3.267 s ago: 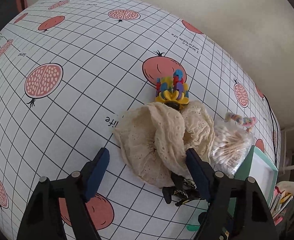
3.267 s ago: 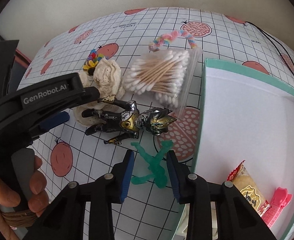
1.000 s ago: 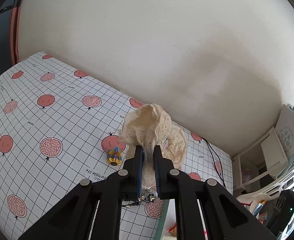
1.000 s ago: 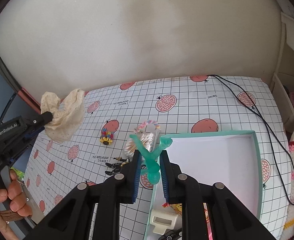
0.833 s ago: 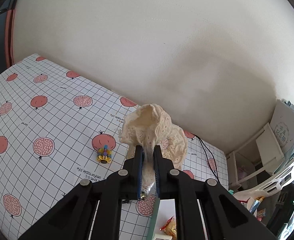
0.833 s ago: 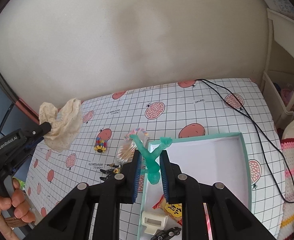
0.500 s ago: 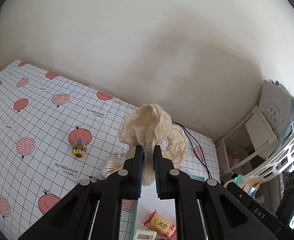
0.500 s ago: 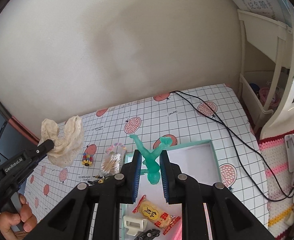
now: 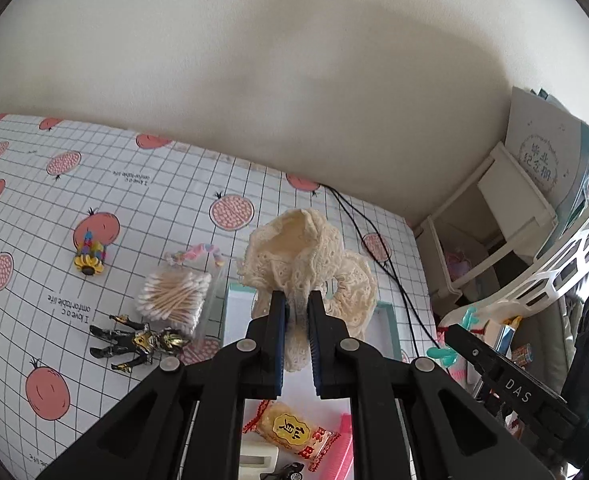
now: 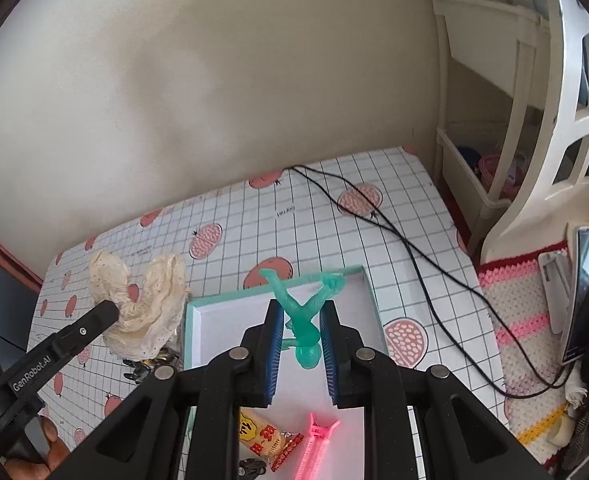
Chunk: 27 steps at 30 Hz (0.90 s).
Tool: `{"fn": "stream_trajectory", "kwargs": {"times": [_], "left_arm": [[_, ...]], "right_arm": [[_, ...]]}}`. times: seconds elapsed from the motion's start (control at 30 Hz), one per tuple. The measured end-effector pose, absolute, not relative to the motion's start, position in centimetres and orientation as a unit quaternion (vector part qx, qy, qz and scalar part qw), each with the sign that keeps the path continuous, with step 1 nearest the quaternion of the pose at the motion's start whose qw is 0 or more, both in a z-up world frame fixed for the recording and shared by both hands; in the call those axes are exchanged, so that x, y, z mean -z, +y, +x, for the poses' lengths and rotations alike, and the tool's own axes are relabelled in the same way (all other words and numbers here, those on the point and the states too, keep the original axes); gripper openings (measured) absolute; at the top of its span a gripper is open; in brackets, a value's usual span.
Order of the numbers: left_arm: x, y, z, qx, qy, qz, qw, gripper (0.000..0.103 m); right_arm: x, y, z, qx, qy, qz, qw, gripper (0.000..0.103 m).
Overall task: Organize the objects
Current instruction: 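Lift and carry the scrunchie over the tray with the left gripper while the right carries the green toy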
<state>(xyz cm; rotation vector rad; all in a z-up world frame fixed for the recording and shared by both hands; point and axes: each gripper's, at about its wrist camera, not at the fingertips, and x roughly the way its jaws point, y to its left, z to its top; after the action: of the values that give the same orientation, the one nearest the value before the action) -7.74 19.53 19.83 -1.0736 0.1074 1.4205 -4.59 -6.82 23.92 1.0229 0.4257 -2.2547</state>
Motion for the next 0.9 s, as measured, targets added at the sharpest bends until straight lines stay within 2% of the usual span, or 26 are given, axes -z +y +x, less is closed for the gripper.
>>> {"fn": "stream_trajectory", "kwargs": {"times": [0.3, 0.57, 0.9], "left_arm": [[-15.0, 21.5, -6.1, -0.596, 0.087, -0.517, 0.609, 0.011], [-12.8, 21.9, -6.2, -0.590, 0.099, -0.545, 0.588, 0.011], [-12.4, 22.1, -5.8, -0.583, 0.107, -0.554, 0.584, 0.014]], "right_arm": [[-18.4, -7.7, -6.0, 0.827, 0.190, 0.443, 0.288, 0.020], [-15.0, -8.0, -6.7, 0.812, 0.219, 0.473, 0.264, 0.020], [-14.1, -8.2, -6.9, 0.806, 0.226, 0.484, 0.255, 0.020]]}}
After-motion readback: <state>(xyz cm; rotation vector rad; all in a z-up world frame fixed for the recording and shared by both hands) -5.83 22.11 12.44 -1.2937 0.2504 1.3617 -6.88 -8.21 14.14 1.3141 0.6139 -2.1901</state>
